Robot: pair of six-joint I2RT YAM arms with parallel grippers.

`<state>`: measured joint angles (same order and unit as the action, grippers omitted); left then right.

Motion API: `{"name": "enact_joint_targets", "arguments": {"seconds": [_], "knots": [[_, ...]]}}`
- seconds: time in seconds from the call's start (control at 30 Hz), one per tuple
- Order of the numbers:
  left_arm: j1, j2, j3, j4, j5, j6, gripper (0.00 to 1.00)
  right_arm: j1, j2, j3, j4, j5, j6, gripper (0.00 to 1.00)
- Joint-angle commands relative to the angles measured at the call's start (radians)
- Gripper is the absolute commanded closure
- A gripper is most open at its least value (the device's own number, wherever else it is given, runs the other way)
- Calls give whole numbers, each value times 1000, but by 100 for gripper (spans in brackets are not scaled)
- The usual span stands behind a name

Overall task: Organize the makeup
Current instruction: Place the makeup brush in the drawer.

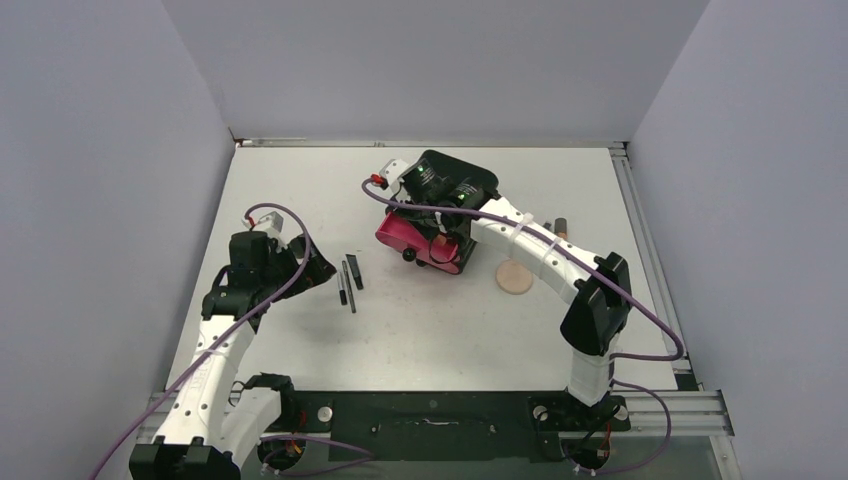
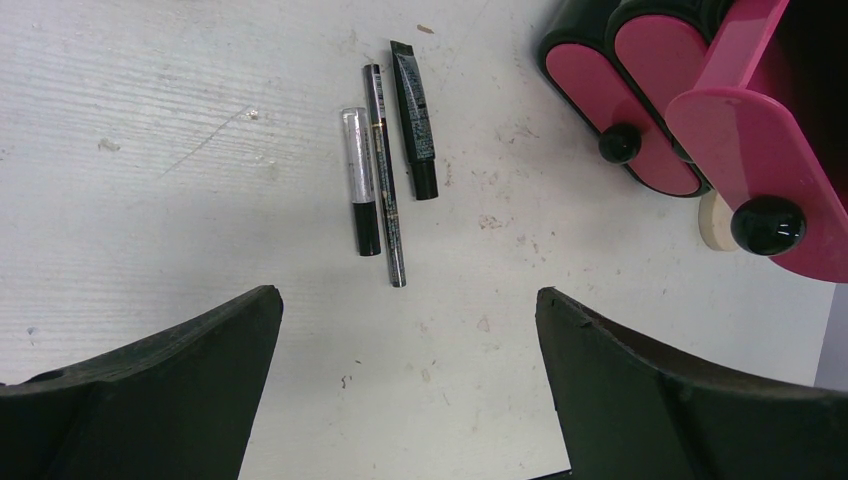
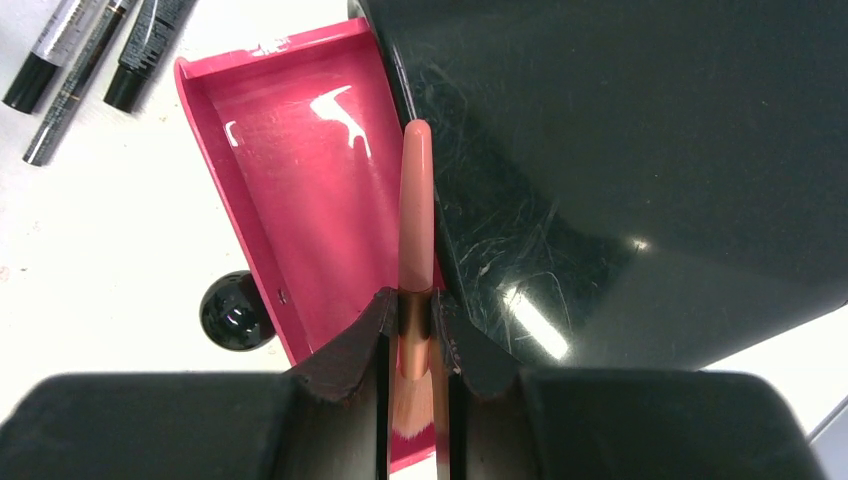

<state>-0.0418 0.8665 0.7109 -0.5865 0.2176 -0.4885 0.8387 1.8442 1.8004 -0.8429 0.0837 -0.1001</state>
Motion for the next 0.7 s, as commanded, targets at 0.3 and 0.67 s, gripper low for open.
{"name": "enact_joint_targets", "arguments": {"seconds": [0.3, 0.67], "knots": [[6, 10, -5, 51, 32, 11, 4, 15, 63, 110, -94, 46, -63, 87], [6, 20, -7, 53, 45, 12, 4, 24, 97, 126, -103, 77, -64, 85]]}}
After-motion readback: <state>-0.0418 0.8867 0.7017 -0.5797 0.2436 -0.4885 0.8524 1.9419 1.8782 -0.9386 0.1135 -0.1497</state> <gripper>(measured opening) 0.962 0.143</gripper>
